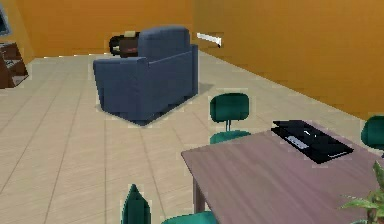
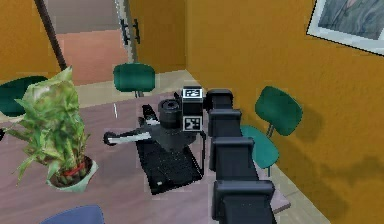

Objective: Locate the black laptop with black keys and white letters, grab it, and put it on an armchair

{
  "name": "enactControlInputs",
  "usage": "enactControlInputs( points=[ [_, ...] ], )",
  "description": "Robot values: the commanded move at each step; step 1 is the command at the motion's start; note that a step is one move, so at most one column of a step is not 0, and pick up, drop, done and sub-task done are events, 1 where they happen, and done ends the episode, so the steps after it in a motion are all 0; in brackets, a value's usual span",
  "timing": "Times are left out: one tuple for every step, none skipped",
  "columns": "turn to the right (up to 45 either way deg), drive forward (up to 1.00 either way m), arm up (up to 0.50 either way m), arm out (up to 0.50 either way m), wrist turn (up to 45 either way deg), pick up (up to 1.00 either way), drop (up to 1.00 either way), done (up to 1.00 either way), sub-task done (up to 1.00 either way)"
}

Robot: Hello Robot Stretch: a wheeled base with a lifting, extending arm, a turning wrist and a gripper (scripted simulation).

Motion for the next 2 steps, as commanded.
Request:
enactControlInputs(
  points=[
    [0.0,0.0,0.0,0.0,12.0,0.0,0.0,0.0,0.0],
    [0.0,0.0,-0.3,0.0,0.0,0.0,0.0,0.0,0.0]
  ],
)
